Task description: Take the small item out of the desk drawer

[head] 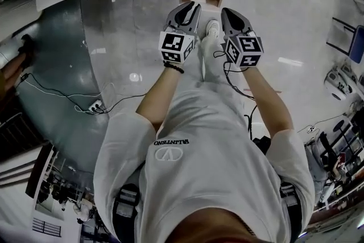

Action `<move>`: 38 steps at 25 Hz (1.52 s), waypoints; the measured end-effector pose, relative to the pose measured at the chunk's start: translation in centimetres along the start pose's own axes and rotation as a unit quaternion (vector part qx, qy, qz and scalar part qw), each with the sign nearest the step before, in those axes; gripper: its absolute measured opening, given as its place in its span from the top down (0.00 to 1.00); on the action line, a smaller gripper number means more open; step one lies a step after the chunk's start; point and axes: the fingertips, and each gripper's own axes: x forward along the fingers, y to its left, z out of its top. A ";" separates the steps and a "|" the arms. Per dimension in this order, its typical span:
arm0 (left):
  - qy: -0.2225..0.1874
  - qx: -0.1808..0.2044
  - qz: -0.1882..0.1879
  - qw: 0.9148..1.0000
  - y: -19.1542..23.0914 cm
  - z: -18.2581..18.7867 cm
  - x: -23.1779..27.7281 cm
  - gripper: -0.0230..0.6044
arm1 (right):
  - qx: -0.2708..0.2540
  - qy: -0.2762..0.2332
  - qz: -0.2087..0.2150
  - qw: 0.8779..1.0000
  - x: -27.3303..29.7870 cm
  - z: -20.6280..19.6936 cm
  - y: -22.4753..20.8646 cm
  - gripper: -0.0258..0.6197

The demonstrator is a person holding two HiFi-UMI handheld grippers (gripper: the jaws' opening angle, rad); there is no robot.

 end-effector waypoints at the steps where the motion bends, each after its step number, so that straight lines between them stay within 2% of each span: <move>1: 0.004 -0.006 0.005 1.000 0.4 -0.6 0.9 0.85 | 0.003 0.002 0.000 1.000 0.7 -0.4 -0.5 0.96; 7: 0.034 -0.023 0.028 0.999 0.9 -4.9 4.7 0.71 | 0.021 0.017 -0.002 1.000 2.8 -3.0 -3.0 0.96; 10: 0.050 -0.027 0.052 0.997 2.1 -7.3 6.3 0.62 | 0.043 0.023 -0.008 0.999 4.3 -4.7 -4.6 0.96; 16: 0.081 -0.034 0.086 0.992 3.8 -11.7 8.7 0.54 | 0.037 0.046 -0.009 0.998 7.0 -8.6 -6.2 0.96; 21: 0.100 -0.045 0.122 0.986 5.5 -14.2 10.1 0.44 | 0.053 0.051 -0.001 0.997 9.1 -10.3 -7.1 0.96; 28: 0.143 -0.026 0.136 0.980 6.7 -16.9 11.2 0.40 | 0.075 0.045 0.005 0.996 10.3 -12.0 -6.7 0.96; 38: 0.195 -0.044 0.183 0.963 7.1 -19.1 12.6 0.40 | 0.093 0.041 0.005 0.995 10.6 -13.9 -7.3 0.96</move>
